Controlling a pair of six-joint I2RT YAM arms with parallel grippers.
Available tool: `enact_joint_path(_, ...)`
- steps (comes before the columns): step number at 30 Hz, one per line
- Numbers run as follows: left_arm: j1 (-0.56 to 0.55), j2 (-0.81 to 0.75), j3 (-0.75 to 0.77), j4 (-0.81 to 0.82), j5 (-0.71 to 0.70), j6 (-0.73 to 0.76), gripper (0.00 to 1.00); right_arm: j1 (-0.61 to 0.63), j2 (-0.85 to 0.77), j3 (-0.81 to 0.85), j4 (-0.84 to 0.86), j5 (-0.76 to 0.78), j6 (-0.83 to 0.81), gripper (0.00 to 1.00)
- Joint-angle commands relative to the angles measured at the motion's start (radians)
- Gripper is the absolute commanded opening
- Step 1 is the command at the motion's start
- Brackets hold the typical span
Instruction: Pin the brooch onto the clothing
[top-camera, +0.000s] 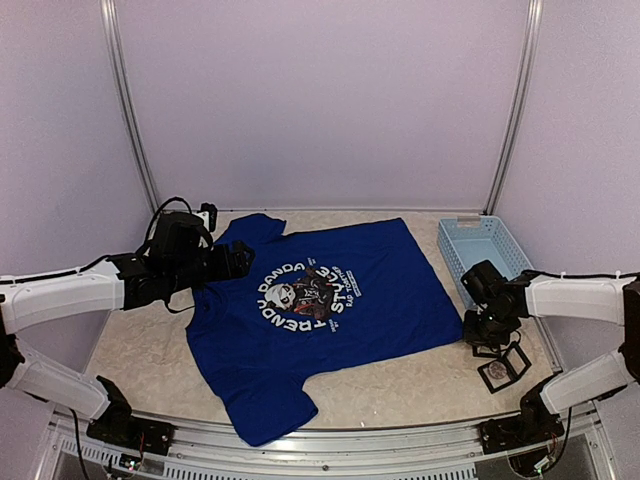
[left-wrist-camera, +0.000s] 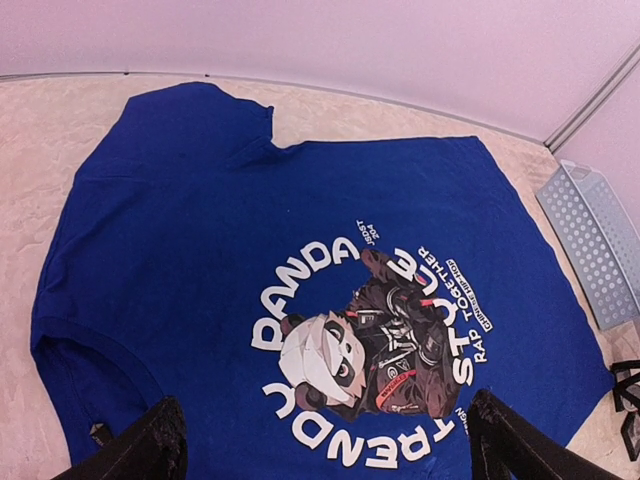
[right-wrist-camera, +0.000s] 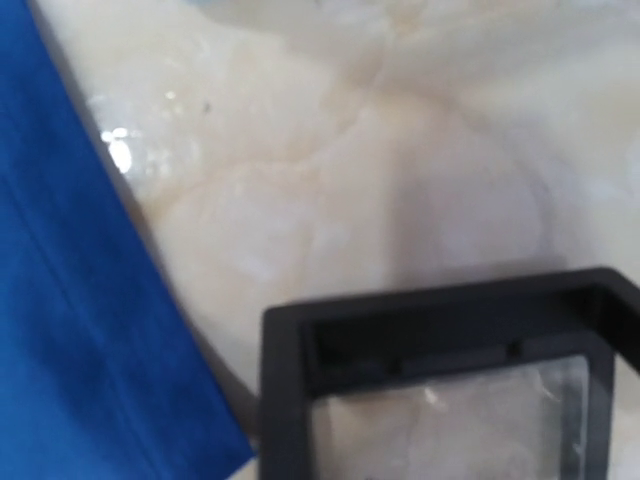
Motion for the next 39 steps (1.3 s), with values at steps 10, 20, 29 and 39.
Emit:
enact_joint_path(10,0.007,0.002,0.023,0.008,0.012,0.02,0.92,-0.012,-0.054,0.045,-0.079,-0.019,-0.001,0.0)
enact_joint_path(20,0.009,-0.009,0.022,0.02,0.039,0.025,0.92,0.001,-0.085,0.116,-0.108,-0.257,-0.104,0.0)
enact_joint_path(29,-0.008,-0.062,0.016,0.044,0.119,0.059,0.92,0.153,-0.139,0.306,-0.021,-0.604,-0.239,0.0)
enact_joint_path(39,-0.24,-0.15,0.067,0.147,0.409,0.311,0.89,0.488,0.084,0.764,0.32,-0.837,-0.532,0.0)
